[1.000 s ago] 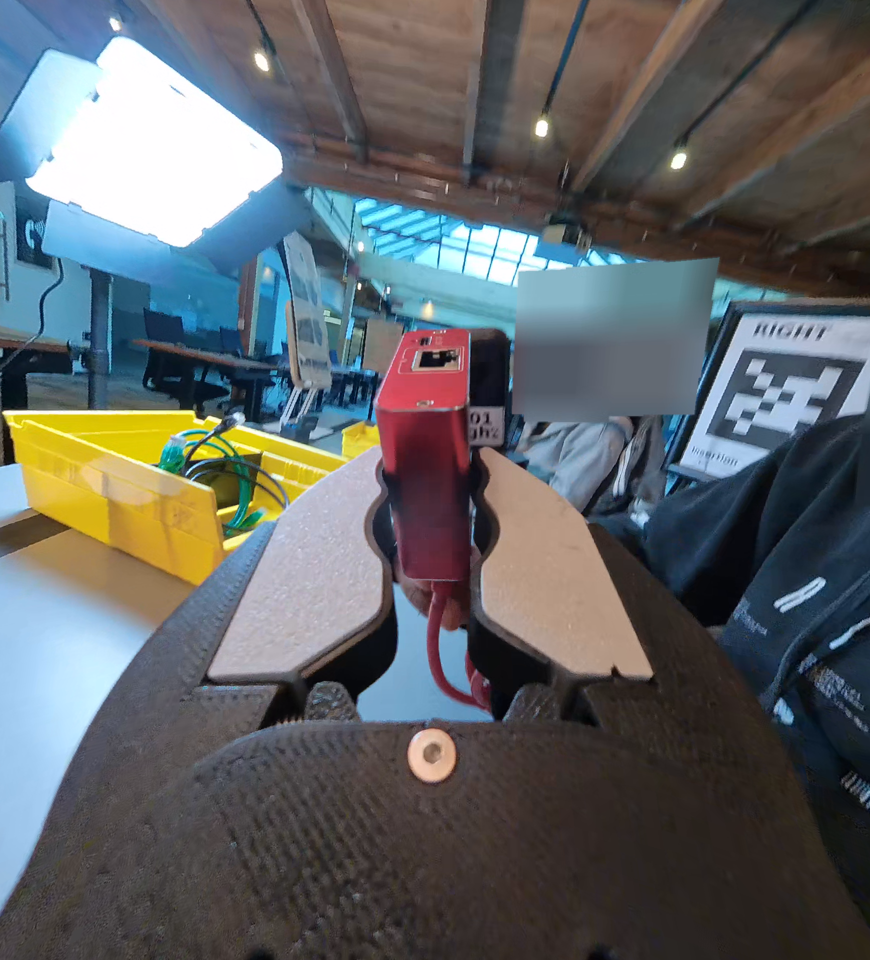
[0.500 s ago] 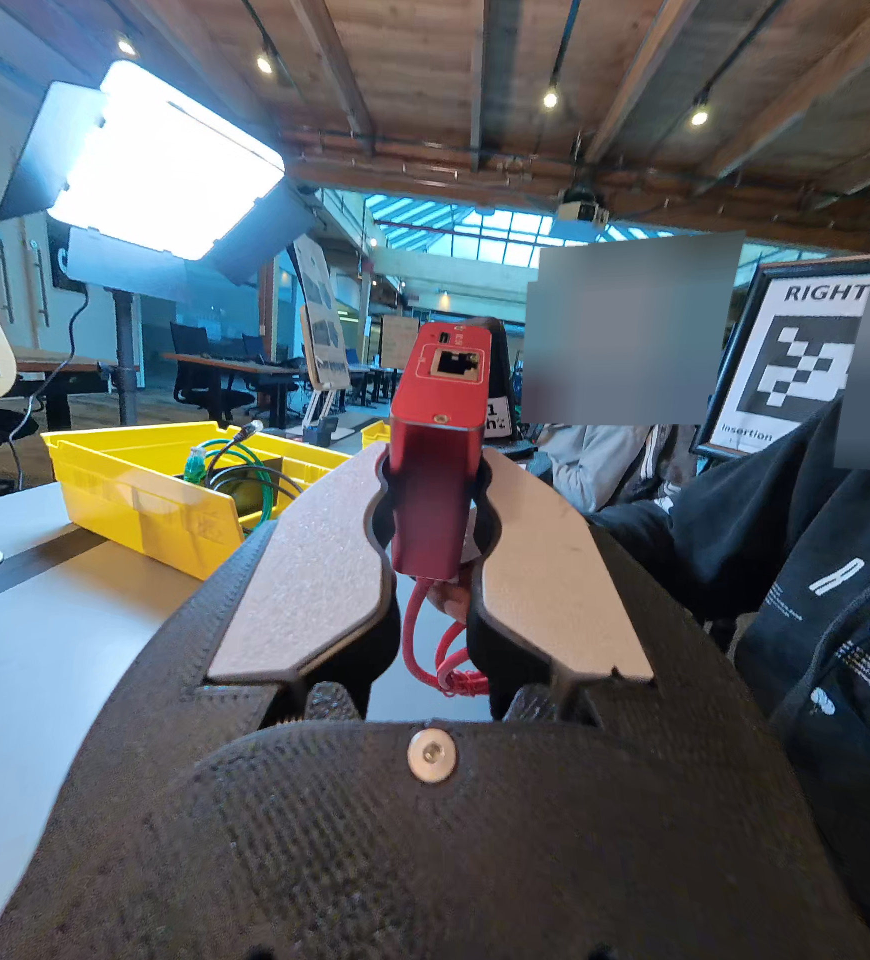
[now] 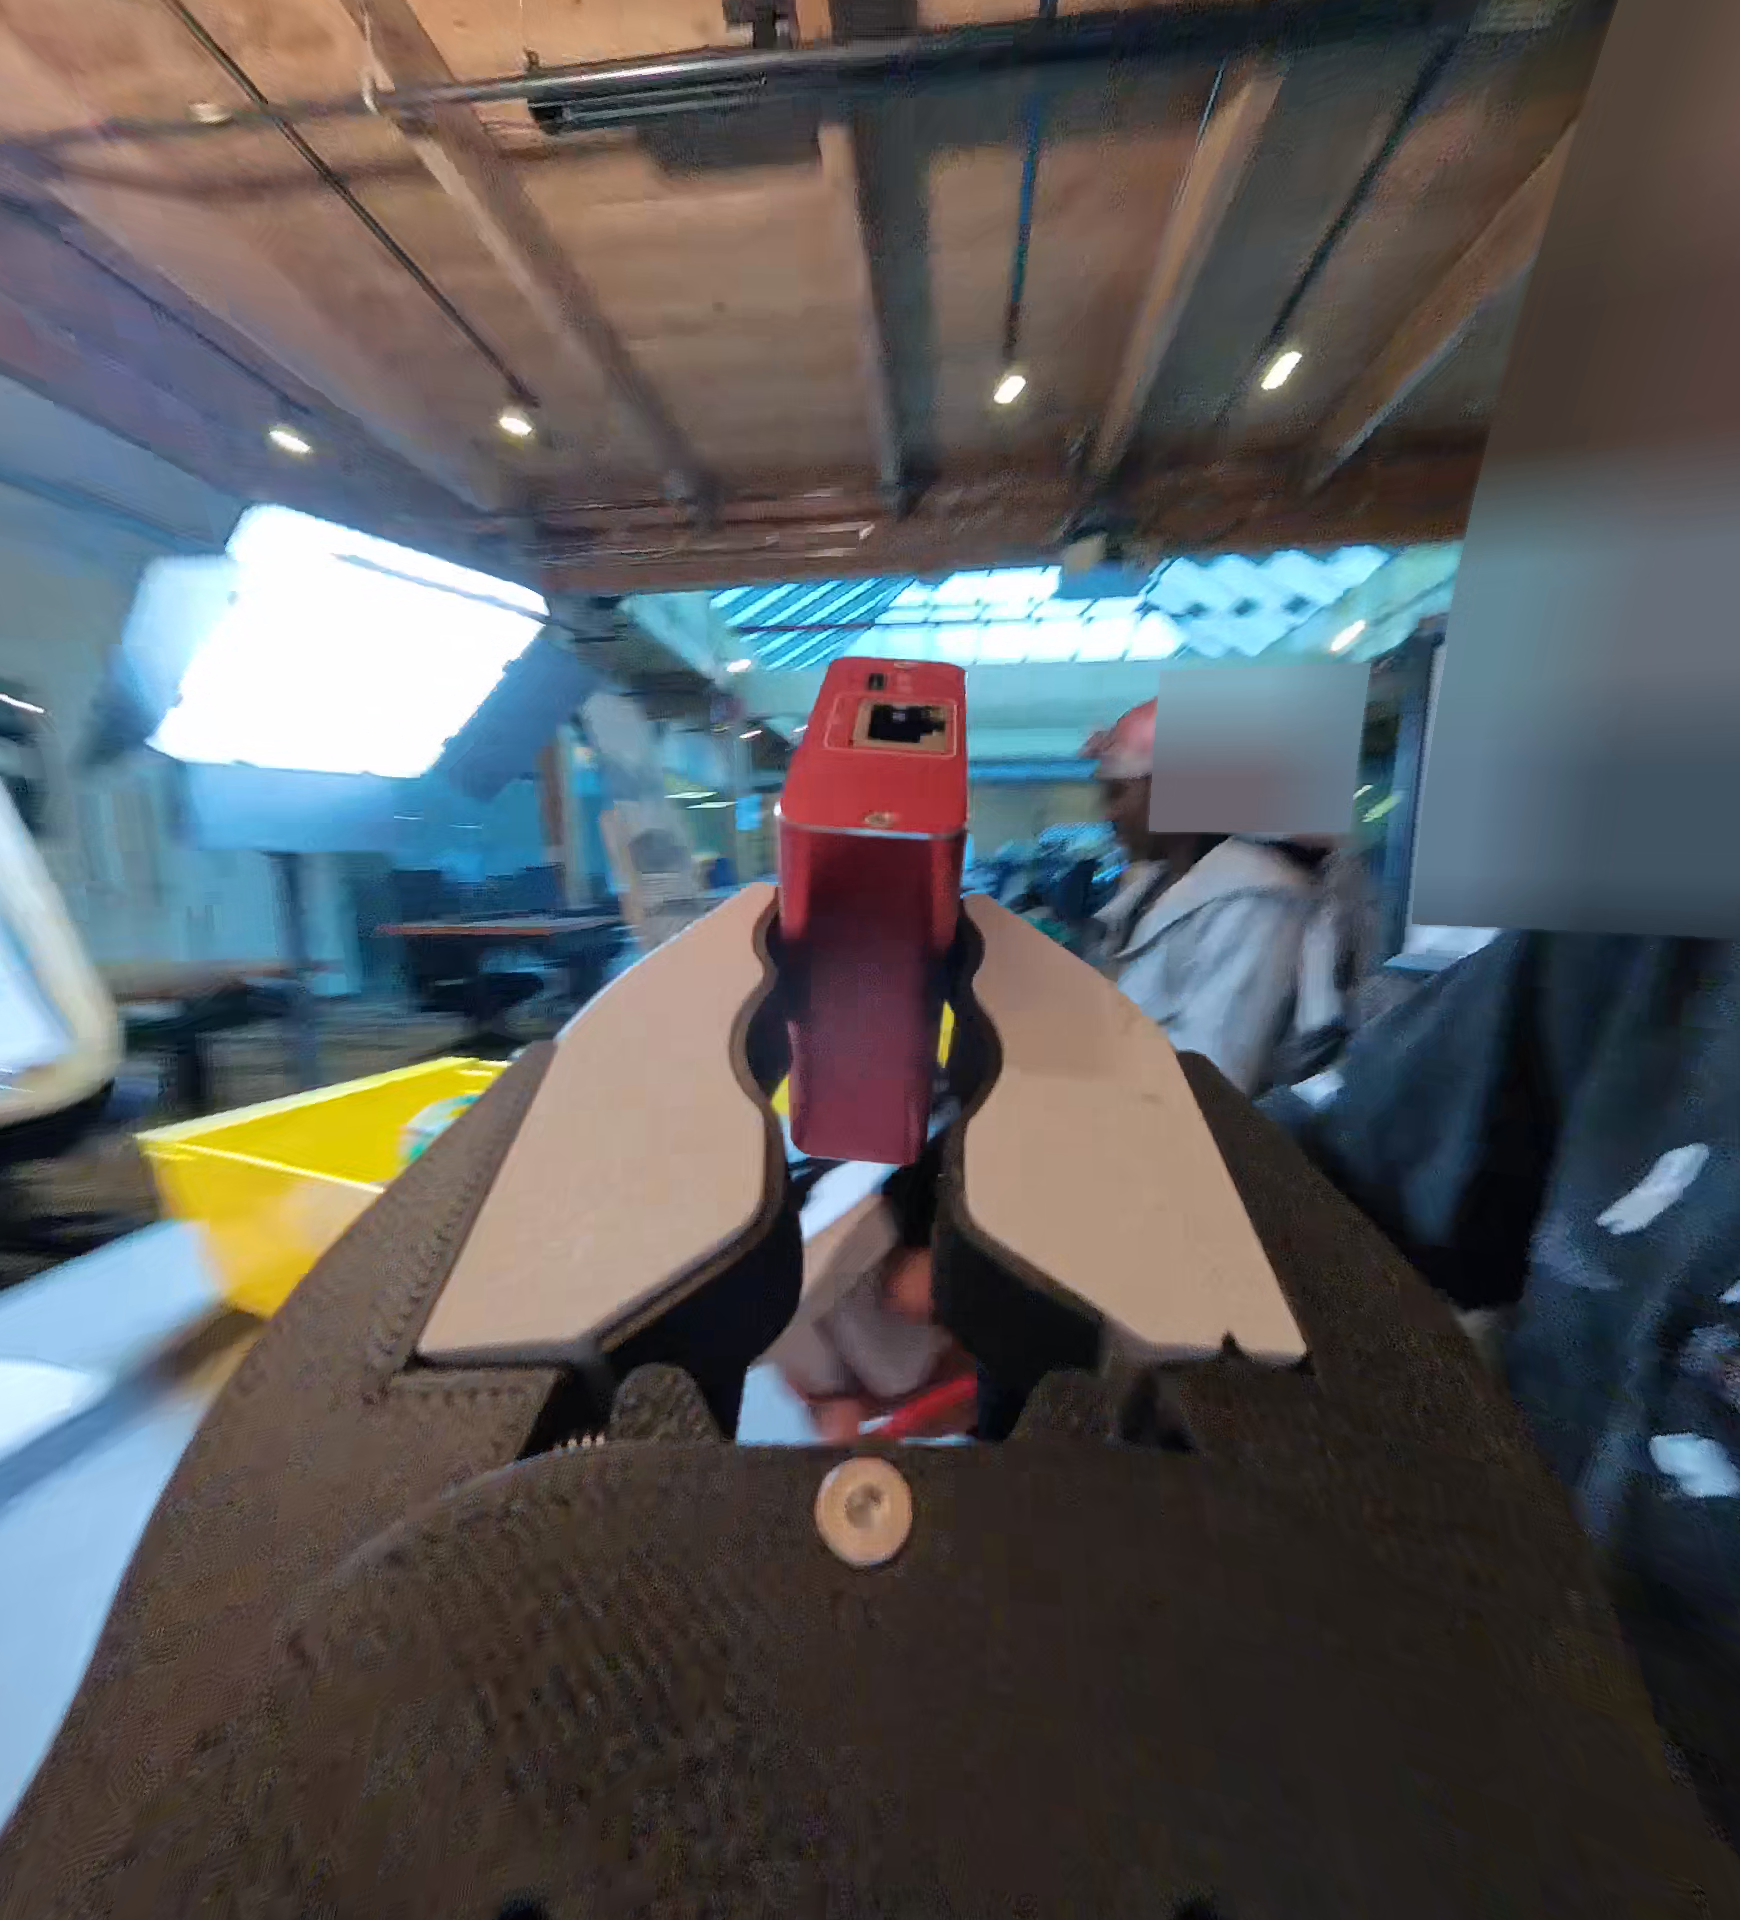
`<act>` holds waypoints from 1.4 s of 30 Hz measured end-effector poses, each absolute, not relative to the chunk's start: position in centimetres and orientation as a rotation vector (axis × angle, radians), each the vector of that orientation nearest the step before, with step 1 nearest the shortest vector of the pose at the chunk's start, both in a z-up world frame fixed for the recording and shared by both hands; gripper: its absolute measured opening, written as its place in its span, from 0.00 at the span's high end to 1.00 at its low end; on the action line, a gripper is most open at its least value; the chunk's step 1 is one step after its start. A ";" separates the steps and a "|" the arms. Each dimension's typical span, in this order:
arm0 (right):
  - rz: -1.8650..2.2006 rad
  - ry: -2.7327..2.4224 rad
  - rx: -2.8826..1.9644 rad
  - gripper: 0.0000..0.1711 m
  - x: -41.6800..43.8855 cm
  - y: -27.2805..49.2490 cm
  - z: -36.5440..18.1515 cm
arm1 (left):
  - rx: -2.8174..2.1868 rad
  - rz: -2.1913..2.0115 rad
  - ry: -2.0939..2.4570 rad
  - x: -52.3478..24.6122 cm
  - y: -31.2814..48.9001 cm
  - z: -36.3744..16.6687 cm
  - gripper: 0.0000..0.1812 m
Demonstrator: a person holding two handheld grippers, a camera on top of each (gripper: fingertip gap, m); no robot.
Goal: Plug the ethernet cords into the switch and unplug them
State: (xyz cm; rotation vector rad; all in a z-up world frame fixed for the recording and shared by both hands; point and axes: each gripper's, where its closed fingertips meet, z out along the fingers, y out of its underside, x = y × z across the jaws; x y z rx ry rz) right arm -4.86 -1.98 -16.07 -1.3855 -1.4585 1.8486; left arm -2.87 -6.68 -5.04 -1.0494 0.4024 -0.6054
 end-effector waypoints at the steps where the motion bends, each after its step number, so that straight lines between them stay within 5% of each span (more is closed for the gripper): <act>1: 1.858 -1.486 -1.305 0.93 -4.2 -2.6 -15.1 | -1.085 -0.453 0.428 -3.2 -6.6 -4.8 0.85; 5: 1.770 -1.519 -1.057 0.92 -2.7 -3.1 -8.3 | -1.216 -0.505 0.234 -8.1 -5.1 -7.1 0.85; 13: 1.449 -1.560 -1.071 0.92 -0.4 8.9 -1.6 | -1.348 -0.575 0.172 -9.1 -3.3 -10.9 0.85; 29: 0.564 -1.721 -1.464 0.89 1.1 36.9 -13.1 | -1.500 -0.559 0.185 -7.8 -1.7 -14.1 0.86; 38: 0.355 -1.517 -1.559 0.80 3.8 38.7 -9.0 | -1.560 -0.602 0.197 -6.8 -1.0 -15.6 0.86; 42: 0.400 -1.699 -1.780 0.74 4.5 33.7 -11.4 | -1.573 -0.609 0.201 -6.4 -0.8 -15.8 0.86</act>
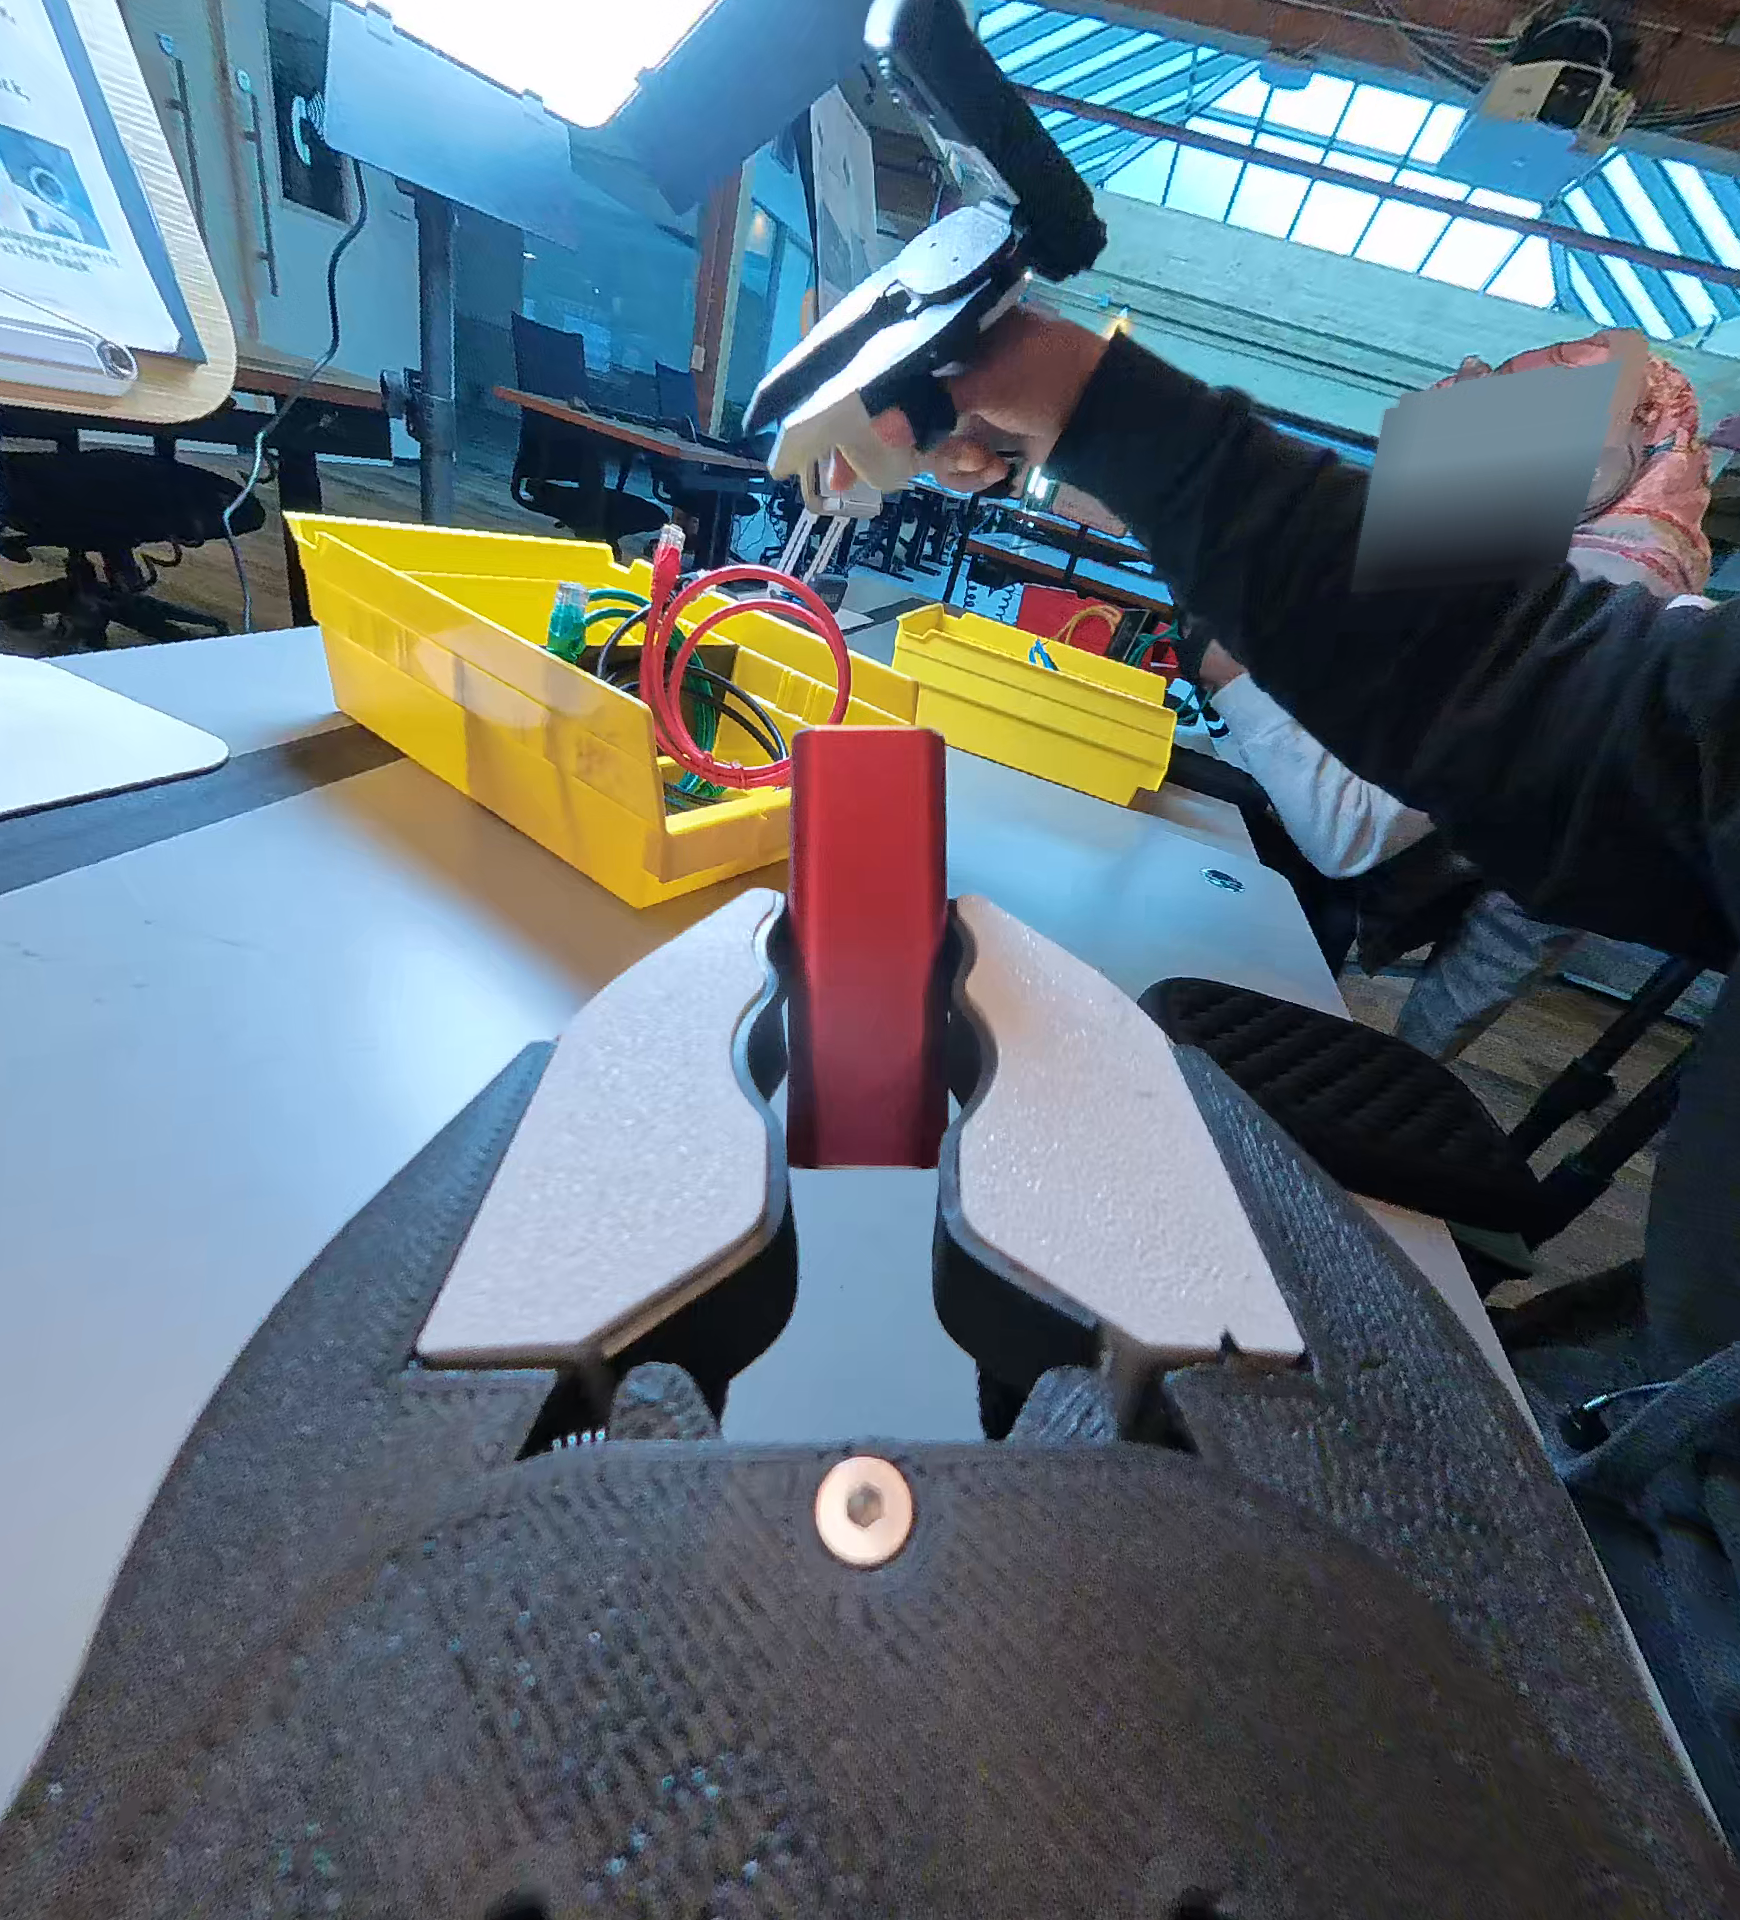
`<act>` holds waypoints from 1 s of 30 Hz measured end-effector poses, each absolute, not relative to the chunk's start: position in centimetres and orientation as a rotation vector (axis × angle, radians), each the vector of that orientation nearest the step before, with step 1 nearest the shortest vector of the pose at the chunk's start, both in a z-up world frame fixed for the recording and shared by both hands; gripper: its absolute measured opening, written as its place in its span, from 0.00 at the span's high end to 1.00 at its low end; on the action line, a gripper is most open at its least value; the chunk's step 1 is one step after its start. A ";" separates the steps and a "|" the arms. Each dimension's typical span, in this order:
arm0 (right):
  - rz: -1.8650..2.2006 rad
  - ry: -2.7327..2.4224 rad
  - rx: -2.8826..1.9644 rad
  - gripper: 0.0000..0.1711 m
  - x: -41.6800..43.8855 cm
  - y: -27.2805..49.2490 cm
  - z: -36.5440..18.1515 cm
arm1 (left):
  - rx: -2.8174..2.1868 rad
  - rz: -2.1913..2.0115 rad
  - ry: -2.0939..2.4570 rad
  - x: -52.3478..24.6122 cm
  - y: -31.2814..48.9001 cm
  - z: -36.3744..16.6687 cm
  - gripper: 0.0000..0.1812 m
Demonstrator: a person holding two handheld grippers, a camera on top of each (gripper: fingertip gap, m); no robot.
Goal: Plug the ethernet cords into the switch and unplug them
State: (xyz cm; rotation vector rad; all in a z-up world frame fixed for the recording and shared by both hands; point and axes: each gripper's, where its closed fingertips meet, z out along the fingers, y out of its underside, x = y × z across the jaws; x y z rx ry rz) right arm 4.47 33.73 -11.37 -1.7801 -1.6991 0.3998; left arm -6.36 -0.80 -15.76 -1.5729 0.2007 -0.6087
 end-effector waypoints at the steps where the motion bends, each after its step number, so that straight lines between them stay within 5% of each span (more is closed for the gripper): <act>1: 0.369 -1.766 -1.869 0.72 4.9 32.3 -12.8 | -1.579 -0.610 0.203 -6.2 -0.7 -15.8 0.86; 4: 0.202 -1.939 -2.045 0.66 6.3 29.7 -17.5 | -1.598 -0.613 0.213 -5.7 -0.6 -16.1 0.86; 9: -0.058 -2.039 -1.881 0.95 5.4 32.5 -22.0 | -1.606 -0.601 0.234 -5.2 -0.9 -16.1 0.86; 14: -0.078 -2.119 -1.339 0.97 1.8 32.7 -21.2 | -1.603 -0.612 0.224 -5.5 -0.8 -16.2 0.86; 18: -0.179 -2.046 -1.430 0.74 2.4 34.4 -20.8 | -1.595 -0.658 0.188 -5.7 -0.7 -16.5 0.86; 22: 0.039 -1.816 -1.368 0.71 0.8 31.5 -14.8 | -1.577 -0.694 0.167 -5.9 -0.8 -16.2 0.86; 25: 0.193 -1.821 -1.153 0.70 -0.6 23.3 -12.5 | -1.574 -0.733 0.138 -5.7 -0.6 -16.1 0.86; 30: 0.442 -1.990 -0.943 0.56 -2.0 6.1 -17.0 | -1.599 -0.788 -0.067 -5.9 0.4 -16.7 0.86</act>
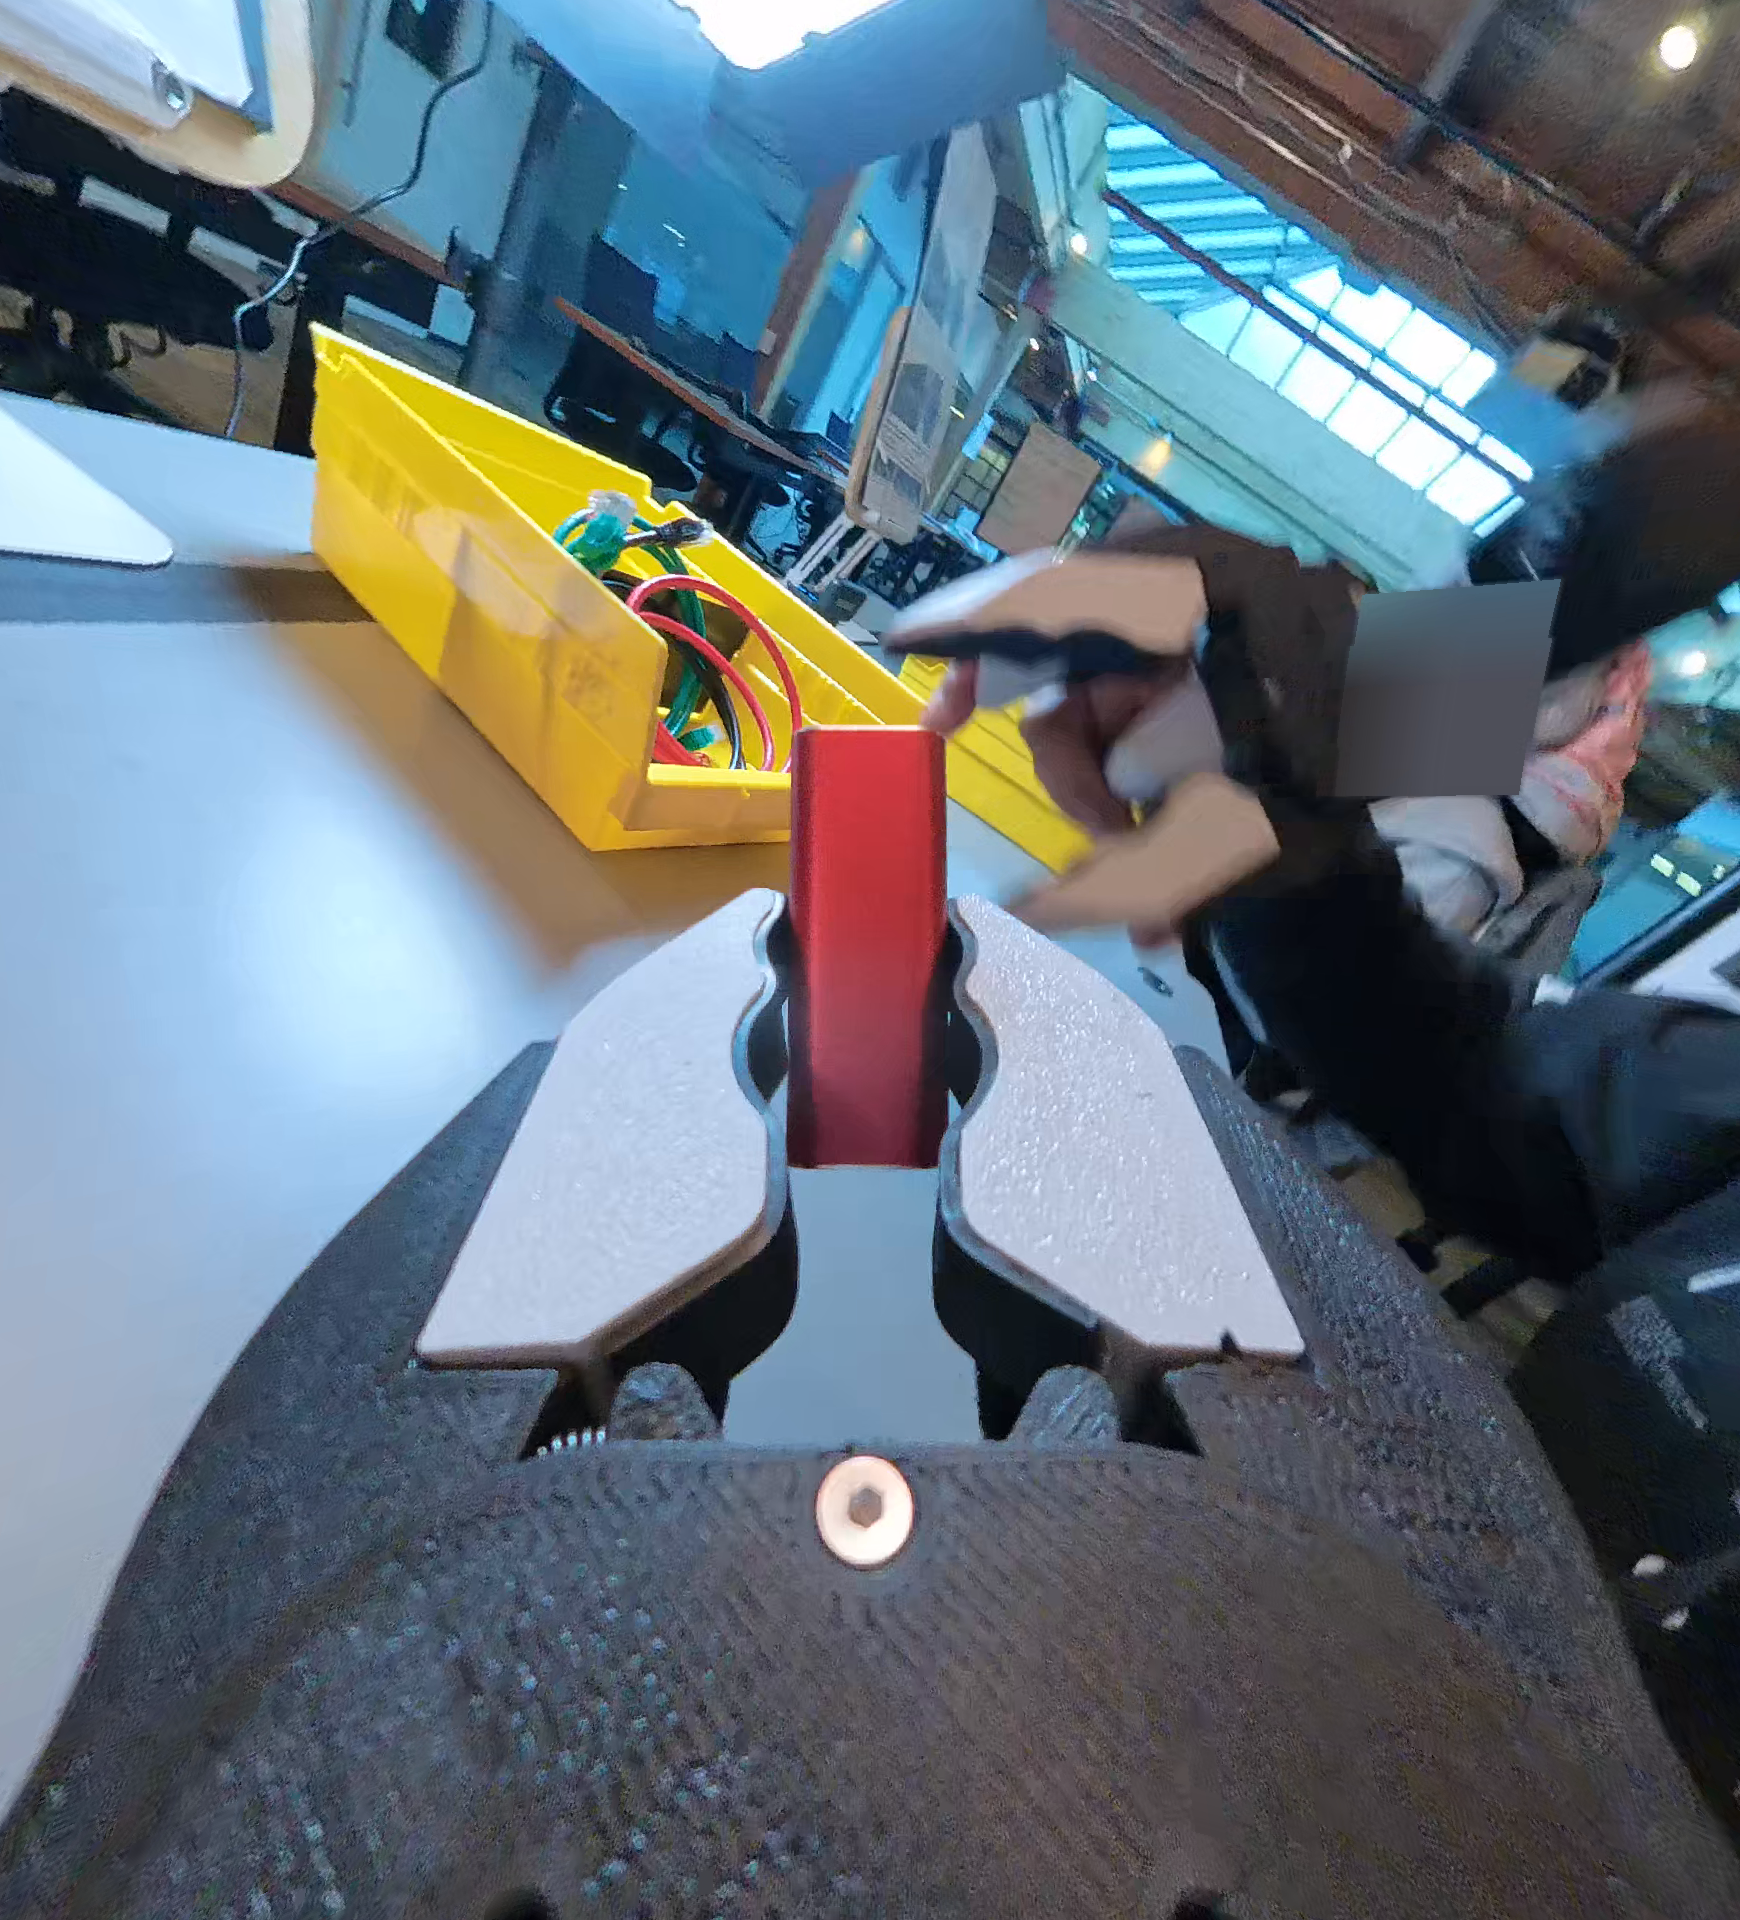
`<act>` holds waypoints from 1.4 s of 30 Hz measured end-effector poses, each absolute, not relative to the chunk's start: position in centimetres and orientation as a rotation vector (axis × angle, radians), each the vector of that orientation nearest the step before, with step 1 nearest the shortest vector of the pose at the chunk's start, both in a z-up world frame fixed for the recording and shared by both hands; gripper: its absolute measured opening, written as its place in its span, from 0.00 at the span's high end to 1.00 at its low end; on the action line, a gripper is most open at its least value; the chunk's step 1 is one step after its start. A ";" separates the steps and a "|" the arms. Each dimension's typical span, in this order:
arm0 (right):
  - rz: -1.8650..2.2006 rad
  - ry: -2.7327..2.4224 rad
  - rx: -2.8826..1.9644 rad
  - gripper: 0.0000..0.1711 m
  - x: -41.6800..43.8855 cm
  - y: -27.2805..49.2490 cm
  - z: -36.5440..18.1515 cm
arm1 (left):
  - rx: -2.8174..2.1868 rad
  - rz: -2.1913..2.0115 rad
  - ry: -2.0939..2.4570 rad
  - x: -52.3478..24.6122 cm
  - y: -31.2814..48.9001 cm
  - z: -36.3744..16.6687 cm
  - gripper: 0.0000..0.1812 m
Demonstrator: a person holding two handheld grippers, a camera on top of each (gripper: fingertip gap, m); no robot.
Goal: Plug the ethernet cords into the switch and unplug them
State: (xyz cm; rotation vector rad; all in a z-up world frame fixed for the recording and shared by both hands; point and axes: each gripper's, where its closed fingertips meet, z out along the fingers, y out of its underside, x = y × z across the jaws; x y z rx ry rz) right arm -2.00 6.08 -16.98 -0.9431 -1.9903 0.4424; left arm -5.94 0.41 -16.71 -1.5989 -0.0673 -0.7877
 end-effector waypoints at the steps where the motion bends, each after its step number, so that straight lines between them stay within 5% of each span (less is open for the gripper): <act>1: 0.460 -1.992 -0.923 0.54 -2.5 4.0 -17.8 | -1.598 -0.805 -0.099 -5.8 0.6 -16.9 0.85; 17: 0.352 -1.990 -0.855 0.57 -6.4 0.9 -19.7 | -1.608 -0.840 -0.249 -5.8 1.4 -18.0 0.85; 21: 0.506 -2.050 -0.944 0.57 -5.5 2.4 -18.3 | -1.577 -0.814 -0.134 -6.0 0.6 -16.3 0.78; 30: 0.285 -1.880 -1.419 0.58 -3.9 26.2 -10.8 | -1.681 -0.599 0.032 -8.4 -0.5 -17.0 0.83; 35: 0.231 -1.850 -1.707 0.58 -4.3 37.6 -14.0 | -1.720 -0.613 0.057 -7.9 -0.2 -18.3 0.85; 42: 0.277 -2.019 -1.794 0.58 -7.9 42.0 -21.2 | -1.767 -0.606 0.043 -8.7 0.5 -20.4 0.86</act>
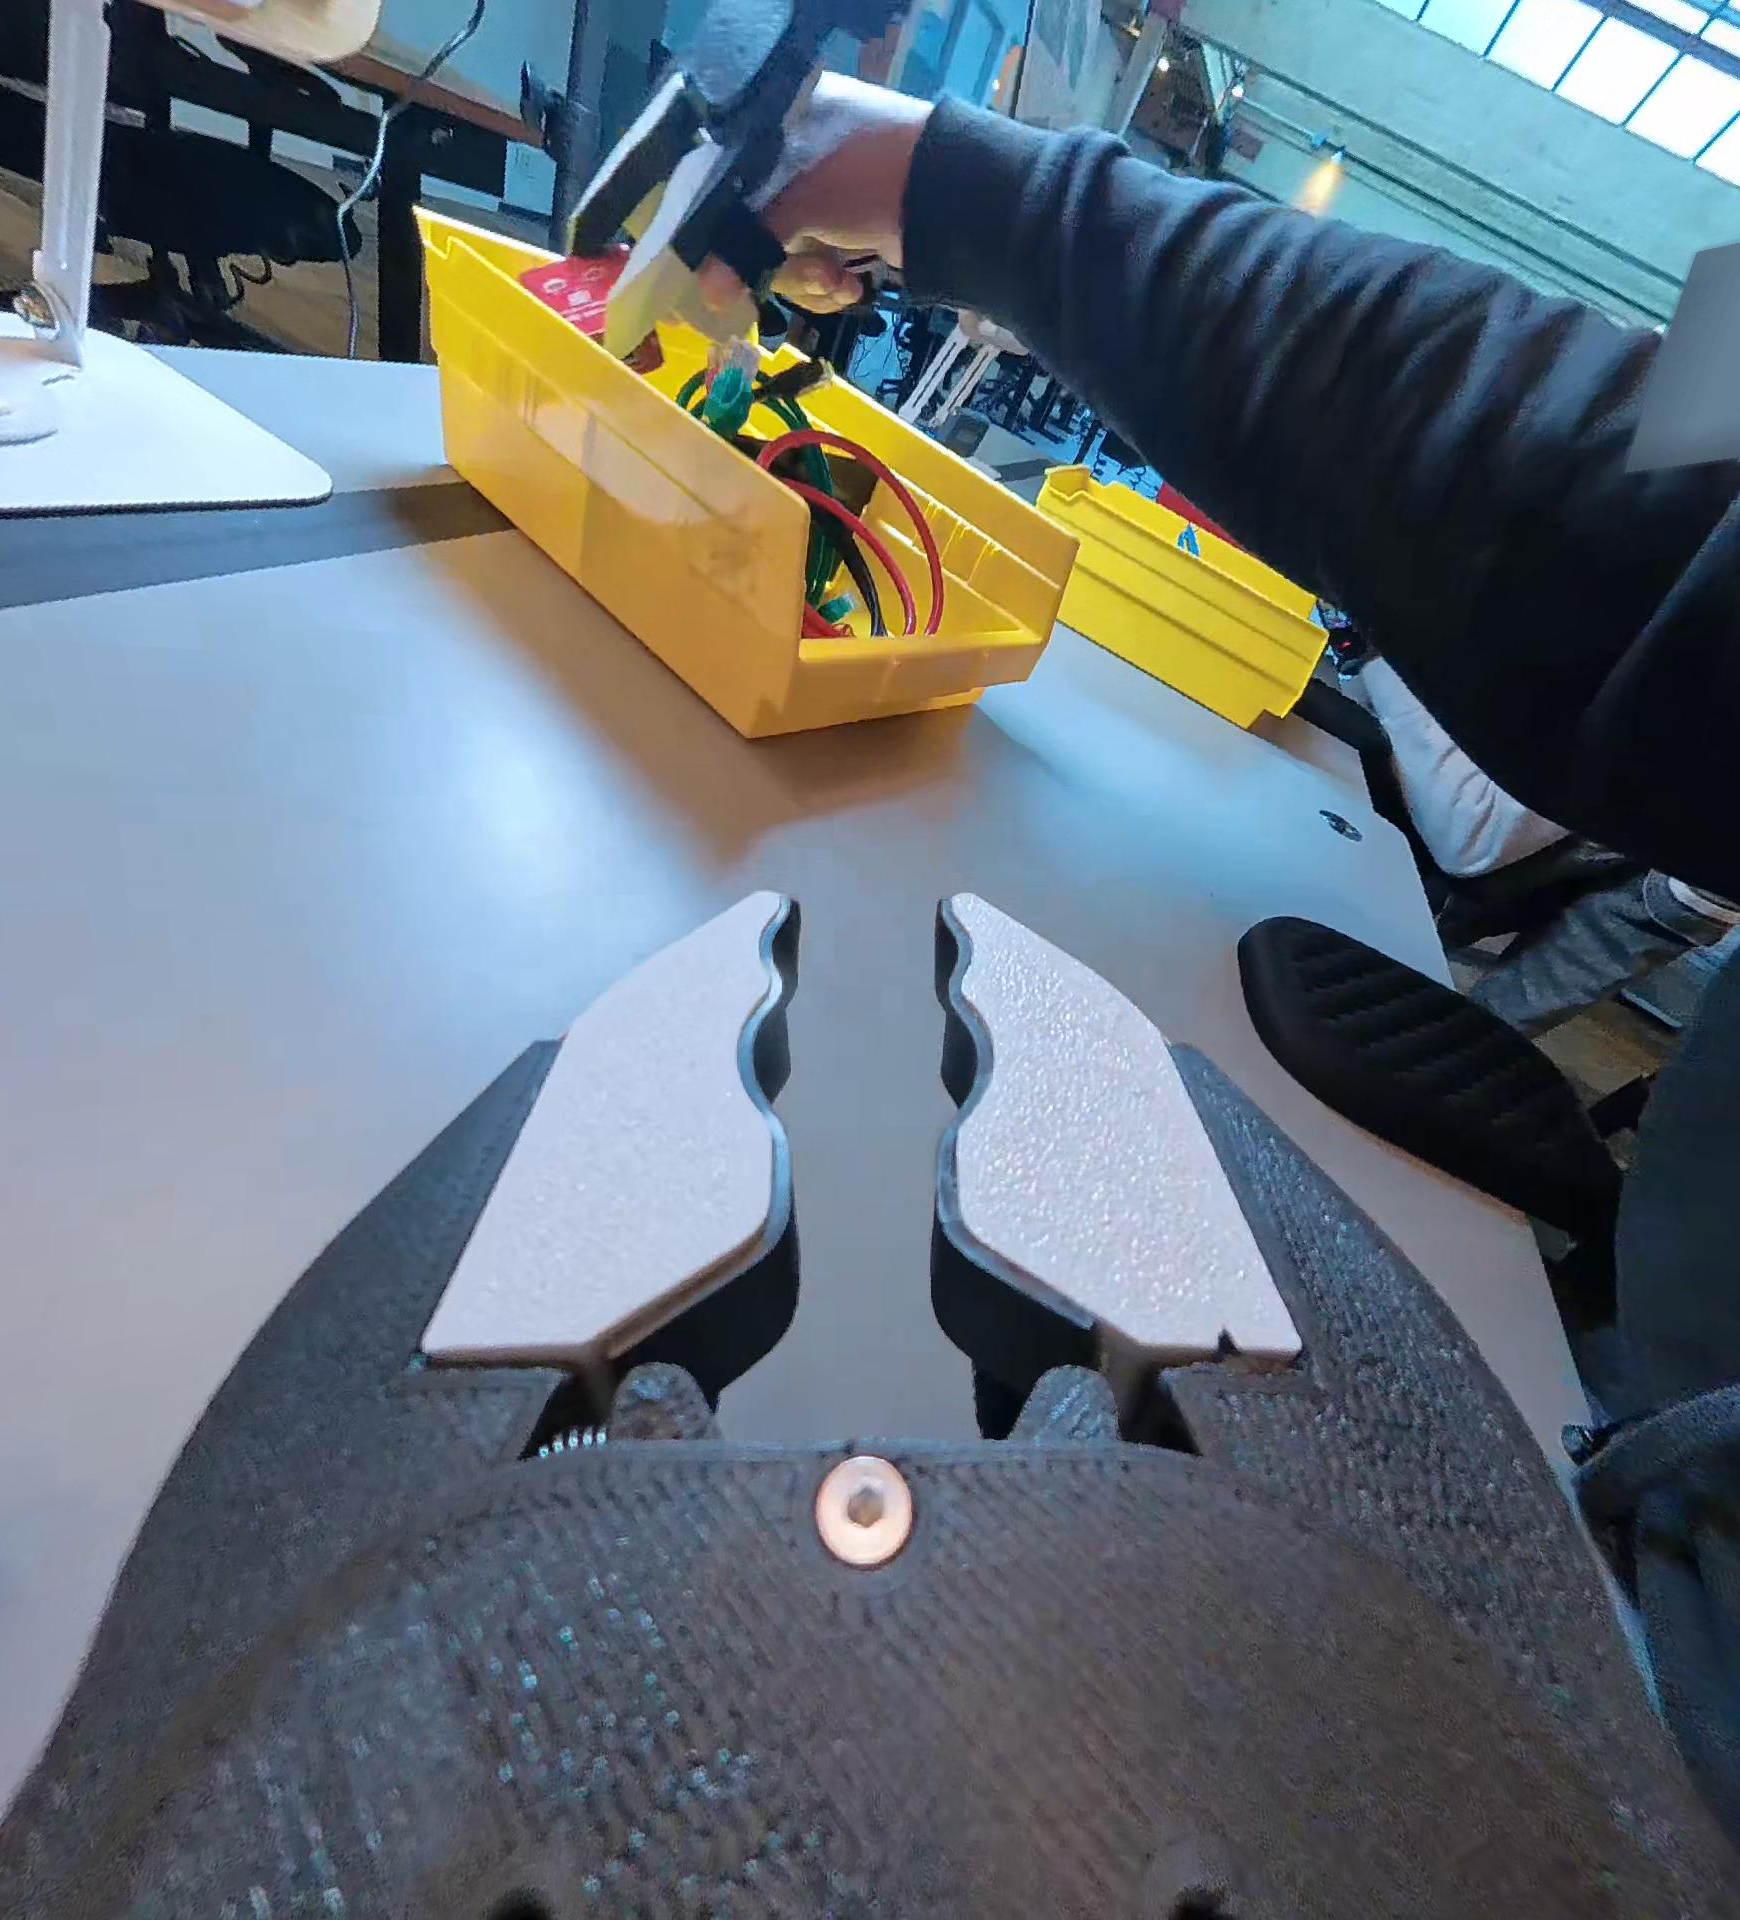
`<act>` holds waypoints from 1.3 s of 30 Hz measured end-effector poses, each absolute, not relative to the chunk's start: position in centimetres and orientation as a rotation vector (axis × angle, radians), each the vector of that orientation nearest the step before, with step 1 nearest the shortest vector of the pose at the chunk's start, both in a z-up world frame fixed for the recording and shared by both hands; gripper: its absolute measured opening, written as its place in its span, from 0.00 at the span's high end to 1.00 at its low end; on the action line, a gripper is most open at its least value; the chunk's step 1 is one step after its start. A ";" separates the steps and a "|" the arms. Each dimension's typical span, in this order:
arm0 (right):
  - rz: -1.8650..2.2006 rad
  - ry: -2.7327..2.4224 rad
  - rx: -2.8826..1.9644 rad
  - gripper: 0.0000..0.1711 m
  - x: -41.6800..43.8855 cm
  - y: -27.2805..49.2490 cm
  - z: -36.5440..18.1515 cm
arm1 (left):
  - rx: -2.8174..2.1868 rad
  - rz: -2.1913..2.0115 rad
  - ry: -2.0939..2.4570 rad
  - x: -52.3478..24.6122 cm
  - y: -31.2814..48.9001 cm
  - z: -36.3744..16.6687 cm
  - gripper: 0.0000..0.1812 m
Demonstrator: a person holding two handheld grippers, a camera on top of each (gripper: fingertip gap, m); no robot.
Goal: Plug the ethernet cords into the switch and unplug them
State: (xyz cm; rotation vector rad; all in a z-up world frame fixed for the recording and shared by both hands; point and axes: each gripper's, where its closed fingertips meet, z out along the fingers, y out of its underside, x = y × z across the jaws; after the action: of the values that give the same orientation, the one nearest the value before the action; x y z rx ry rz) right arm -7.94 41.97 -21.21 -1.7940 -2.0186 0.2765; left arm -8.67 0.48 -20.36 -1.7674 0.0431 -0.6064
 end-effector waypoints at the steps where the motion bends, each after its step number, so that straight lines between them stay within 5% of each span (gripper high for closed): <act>1: 0.297 -2.048 -1.808 0.58 -8.4 42.2 -22.2 | -1.777 -0.605 0.048 -8.6 0.5 -20.7 0.86; 9: 0.231 -2.276 -1.879 0.57 -8.2 42.6 -27.9 | -1.912 -0.520 0.119 -8.4 1.0 -23.2 0.82; 15: 0.196 -2.162 -1.770 0.56 -8.1 43.0 -23.2 | -1.953 -0.364 0.172 -9.0 1.0 -23.7 0.76; 22: 0.333 -1.983 -1.465 0.61 -6.1 35.4 -13.1 | -1.874 -0.284 0.245 -9.6 -0.1 -21.4 0.92; 24: 0.335 -2.017 -1.397 0.63 -4.2 31.5 -13.1 | -1.851 -0.260 0.282 -9.7 -0.6 -20.6 1.00; 30: 0.239 -2.219 -1.349 0.64 2.5 23.4 -19.9 | -1.893 -0.041 0.318 -11.6 -2.7 -20.2 1.00; 36: -0.023 -2.292 -1.316 0.68 5.8 23.6 -24.9 | -2.199 0.391 0.229 -19.5 -6.6 -22.5 0.69; 39: -0.098 -2.319 -1.316 0.68 5.9 24.3 -26.2 | -2.356 0.507 0.225 -22.9 -8.8 -24.3 0.65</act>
State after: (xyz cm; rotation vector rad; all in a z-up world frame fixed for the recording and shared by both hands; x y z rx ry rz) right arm 5.92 24.28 -26.19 -1.3157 -2.3194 -0.0975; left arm -22.89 -8.81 -24.34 -2.3560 0.2255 0.5069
